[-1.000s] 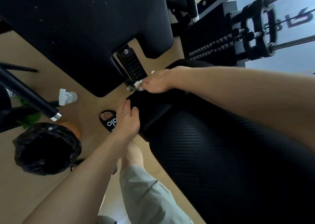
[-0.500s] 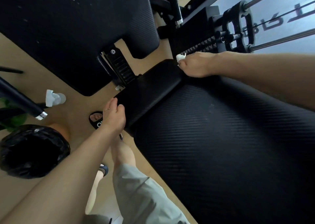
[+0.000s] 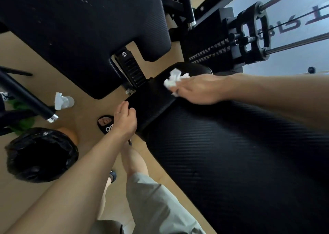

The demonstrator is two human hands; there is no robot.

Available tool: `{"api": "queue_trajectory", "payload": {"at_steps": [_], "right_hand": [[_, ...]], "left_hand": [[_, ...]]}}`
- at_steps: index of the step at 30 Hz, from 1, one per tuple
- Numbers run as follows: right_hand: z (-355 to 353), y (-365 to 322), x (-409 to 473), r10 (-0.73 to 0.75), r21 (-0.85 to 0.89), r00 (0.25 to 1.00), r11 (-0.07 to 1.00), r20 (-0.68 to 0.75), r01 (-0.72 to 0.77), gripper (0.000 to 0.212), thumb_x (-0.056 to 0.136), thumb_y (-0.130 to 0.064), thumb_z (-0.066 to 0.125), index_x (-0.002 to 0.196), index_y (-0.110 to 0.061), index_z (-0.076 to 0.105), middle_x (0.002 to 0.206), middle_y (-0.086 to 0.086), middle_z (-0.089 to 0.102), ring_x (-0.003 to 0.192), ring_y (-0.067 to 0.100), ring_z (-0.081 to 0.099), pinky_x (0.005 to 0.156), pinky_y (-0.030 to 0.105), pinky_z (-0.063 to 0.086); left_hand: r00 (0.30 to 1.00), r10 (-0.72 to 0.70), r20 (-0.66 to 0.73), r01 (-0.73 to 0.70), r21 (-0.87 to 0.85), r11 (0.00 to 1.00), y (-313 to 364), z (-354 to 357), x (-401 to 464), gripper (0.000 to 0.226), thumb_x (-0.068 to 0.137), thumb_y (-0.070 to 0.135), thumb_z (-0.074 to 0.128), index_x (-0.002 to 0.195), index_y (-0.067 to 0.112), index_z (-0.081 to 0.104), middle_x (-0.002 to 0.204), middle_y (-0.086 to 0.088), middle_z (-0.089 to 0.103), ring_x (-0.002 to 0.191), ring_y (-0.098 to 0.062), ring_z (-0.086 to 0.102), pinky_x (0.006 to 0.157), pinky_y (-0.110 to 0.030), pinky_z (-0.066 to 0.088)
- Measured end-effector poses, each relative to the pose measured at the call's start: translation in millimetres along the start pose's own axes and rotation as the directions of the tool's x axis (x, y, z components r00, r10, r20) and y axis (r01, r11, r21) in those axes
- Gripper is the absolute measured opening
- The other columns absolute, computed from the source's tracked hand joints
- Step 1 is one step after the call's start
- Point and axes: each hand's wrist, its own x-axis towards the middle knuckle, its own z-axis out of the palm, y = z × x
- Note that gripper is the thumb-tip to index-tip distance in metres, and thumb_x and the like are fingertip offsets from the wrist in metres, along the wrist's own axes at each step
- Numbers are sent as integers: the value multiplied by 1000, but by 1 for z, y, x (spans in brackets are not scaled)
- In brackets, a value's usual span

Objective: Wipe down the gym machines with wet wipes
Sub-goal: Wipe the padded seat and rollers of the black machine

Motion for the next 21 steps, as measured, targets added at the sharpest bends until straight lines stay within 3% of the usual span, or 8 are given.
{"api": "queue_trajectory", "payload": {"at_steps": [3,6,8,11,14,17,19,21], "right_hand": [[27,-69,9,-342,3,936,939,83,343,50,108,-38,20,139,-14,52,142,16,53,127,35,53,106,49,42],[36,-73,14,-412,-2,905,910,107,415,47,110,-36,20,146,-24,48,153,4,48,141,24,43,121,42,31],[27,-50,8,-354,-14,932,934,69,356,47,111,-33,22,153,-22,39,158,5,42,144,22,39,121,32,25],[11,4,5,-68,-71,995,995,-67,63,50,111,-32,20,149,-9,42,152,23,46,134,41,48,113,51,36],[8,29,4,105,-99,994,989,-39,-109,55,110,-35,15,159,-12,26,161,21,32,146,38,35,118,47,31],[26,-29,1,-92,-101,994,991,-62,86,54,108,-34,18,156,-14,31,155,21,40,137,41,44,110,48,39],[38,-71,-6,-331,-84,943,940,-4,330,54,109,-32,18,161,-16,24,162,16,34,146,34,36,118,44,31],[34,-77,-10,-363,-86,932,928,21,363,51,111,-29,19,160,-17,25,162,9,37,146,25,36,121,35,25]], "left_hand": [[1000,-13,-26,11,-62,998,-3,-1,4,51,110,23,35,159,12,28,168,-5,17,154,-20,15,120,-25,11],[1000,-29,-8,28,-130,991,-5,0,7,51,109,24,38,158,15,30,168,-5,18,153,-20,20,124,-31,15],[1000,-18,9,19,-71,997,-5,0,7,51,110,26,33,159,14,26,169,-4,15,155,-19,13,125,-31,9],[1000,-2,23,3,-26,1000,-8,-1,7,52,111,28,27,161,14,20,169,0,12,156,-16,6,123,-29,3],[999,-6,44,7,-28,1000,-10,0,7,53,111,29,25,162,16,18,170,2,10,156,-15,5,123,-30,4],[999,-10,53,14,-63,998,-4,-3,5,58,107,32,36,160,13,22,169,-2,14,155,-19,10,124,-31,6],[999,-27,42,32,-119,992,-7,-4,11,75,91,40,49,158,12,28,166,-8,23,153,-27,21,126,-40,15],[999,0,49,3,-59,998,-10,-3,14,73,92,41,47,154,5,35,164,-13,27,151,-32,25,125,-46,18]]}}
